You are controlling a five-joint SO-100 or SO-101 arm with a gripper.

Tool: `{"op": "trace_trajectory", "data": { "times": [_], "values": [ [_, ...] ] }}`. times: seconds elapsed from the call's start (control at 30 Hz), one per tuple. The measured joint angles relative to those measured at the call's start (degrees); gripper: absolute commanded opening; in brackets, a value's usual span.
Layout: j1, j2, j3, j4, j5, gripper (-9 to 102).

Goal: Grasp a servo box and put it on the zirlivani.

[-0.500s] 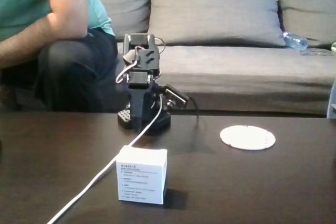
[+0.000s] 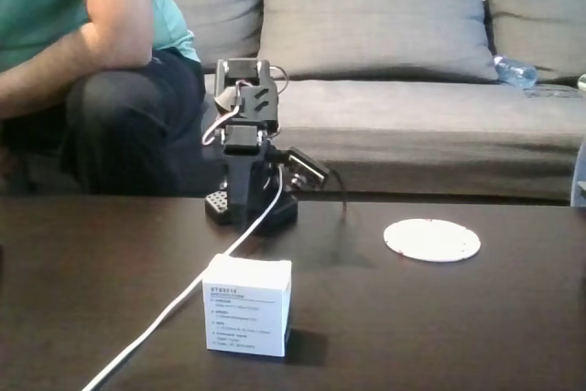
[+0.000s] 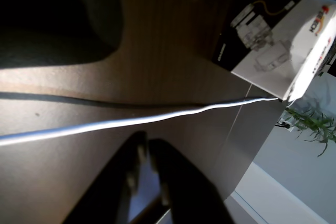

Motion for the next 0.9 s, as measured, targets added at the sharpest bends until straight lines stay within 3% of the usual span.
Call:
{"op": "trace_trajectory", "data": {
  "times": [0.67,0.9],
  "values": [
    [0.0,0.0,0.0,0.0,0.0,0],
    [-4.7,-3.2,-17.8,2.8,0.8,0]
  ]
}}
